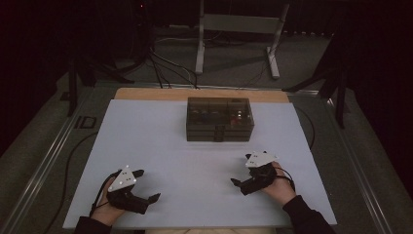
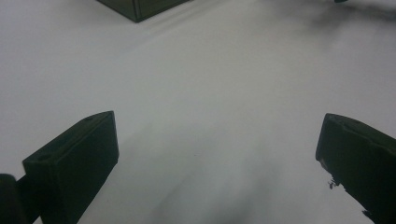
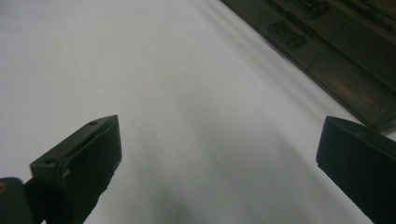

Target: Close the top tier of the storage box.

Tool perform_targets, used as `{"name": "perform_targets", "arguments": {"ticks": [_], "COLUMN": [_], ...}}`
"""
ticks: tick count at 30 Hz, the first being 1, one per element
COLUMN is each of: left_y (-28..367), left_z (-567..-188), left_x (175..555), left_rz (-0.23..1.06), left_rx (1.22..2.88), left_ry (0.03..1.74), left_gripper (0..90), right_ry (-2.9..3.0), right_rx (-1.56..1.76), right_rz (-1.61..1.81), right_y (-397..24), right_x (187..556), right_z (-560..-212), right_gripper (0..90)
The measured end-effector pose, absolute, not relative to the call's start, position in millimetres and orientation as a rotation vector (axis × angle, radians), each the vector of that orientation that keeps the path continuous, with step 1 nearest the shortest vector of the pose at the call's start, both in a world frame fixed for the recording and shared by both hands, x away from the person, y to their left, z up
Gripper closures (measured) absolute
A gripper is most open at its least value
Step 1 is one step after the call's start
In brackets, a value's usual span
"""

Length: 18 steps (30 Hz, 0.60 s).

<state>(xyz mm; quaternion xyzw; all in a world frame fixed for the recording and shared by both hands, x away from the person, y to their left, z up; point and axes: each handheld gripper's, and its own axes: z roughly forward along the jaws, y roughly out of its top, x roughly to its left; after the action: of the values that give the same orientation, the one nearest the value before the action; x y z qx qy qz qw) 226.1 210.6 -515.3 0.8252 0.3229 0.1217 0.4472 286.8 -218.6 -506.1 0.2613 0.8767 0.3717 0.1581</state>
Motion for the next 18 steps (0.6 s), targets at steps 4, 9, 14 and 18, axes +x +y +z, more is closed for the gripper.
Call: {"name": "perform_targets", "arguments": {"ticks": [4, 9, 14, 18], "left_y": [210.4, 210.6, 210.6, 210.6], "left_z": [-515.3, -515.2, -515.2, -515.2], "left_x": [226.0, 226.0, 226.0, 226.1], "left_rz": [0.3, 0.302, 0.301, 0.301], "left_rx": [2.044, 2.042, 2.042, 2.042], "left_ry": [0.798, 0.799, 0.8, 0.799], "left_gripper": [0.0, 0.0, 0.0, 0.0], "right_ry": [2.495, 2.482, 2.455, 2.434], "right_rx": [0.763, 0.788, 0.829, 0.857], "right_rz": [1.066, 1.056, 1.049, 1.048], "right_y": [-229.5, -240.9, -255.2, -265.6], "right_x": [282.7, 278.6, 273.2, 268.8], "right_z": [-507.2, -508.4, -508.4, -508.0], "right_gripper": [0.1, 0.1, 0.1, 0.1]}}
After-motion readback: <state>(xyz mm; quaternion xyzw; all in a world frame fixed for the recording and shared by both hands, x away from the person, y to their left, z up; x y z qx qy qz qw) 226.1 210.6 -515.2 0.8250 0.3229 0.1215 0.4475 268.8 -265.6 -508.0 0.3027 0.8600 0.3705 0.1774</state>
